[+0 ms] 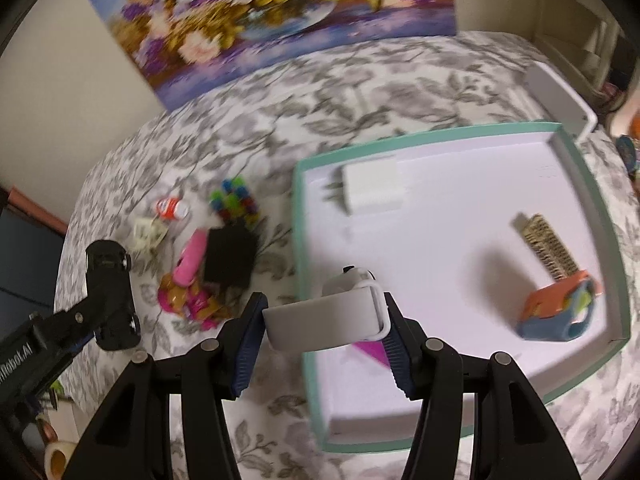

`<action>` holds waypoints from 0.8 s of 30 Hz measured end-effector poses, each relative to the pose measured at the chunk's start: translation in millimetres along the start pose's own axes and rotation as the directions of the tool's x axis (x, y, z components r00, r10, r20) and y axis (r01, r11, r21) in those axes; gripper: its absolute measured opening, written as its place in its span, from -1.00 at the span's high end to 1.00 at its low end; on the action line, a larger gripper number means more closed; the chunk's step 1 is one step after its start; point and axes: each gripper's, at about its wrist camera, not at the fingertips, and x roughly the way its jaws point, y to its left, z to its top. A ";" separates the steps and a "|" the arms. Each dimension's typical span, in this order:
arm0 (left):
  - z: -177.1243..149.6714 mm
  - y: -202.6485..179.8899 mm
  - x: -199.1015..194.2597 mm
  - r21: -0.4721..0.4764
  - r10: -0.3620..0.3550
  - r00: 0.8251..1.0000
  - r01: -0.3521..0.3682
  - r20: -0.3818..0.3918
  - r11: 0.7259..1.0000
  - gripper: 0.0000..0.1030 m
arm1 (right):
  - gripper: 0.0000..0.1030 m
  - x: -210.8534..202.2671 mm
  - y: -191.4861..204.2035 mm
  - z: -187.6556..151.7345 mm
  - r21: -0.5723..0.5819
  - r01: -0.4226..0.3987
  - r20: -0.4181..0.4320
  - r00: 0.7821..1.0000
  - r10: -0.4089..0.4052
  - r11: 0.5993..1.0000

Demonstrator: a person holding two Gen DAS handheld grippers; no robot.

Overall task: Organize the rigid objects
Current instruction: 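Carry the white band and black car over the tray and open both grippers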

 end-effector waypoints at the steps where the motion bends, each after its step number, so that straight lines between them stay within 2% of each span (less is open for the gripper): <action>1: -0.4 -7.4 1.8 0.020 -0.002 1.000 0.002 0.000 1.000 0.44 | -0.11 -2.2 -4.1 2.1 0.007 0.006 0.009 1.000 -0.006 1.000; 7: -10.3 -53.3 15.0 0.152 0.002 1.000 0.000 -0.018 0.988 0.44 | -0.11 -17.7 -34.1 14.8 0.058 0.064 0.062 0.996 -0.068 0.996; 14: -27.4 -95.4 35.6 0.258 0.024 0.998 -0.007 -0.065 0.966 0.44 | -0.11 -51.6 -96.5 29.1 0.194 0.128 0.156 0.975 -0.159 0.973; 17: -33.0 -111.4 45.0 0.297 0.030 0.996 -0.002 -0.088 0.955 0.44 | -0.11 -53.7 -121.2 31.6 0.246 0.157 0.156 0.968 -0.199 0.956; 24: -40.0 -145.8 74.7 0.367 0.057 0.991 -0.009 -0.118 0.930 0.44 | -0.11 -44.7 -165.4 31.8 0.333 0.177 0.115 0.967 -0.226 0.926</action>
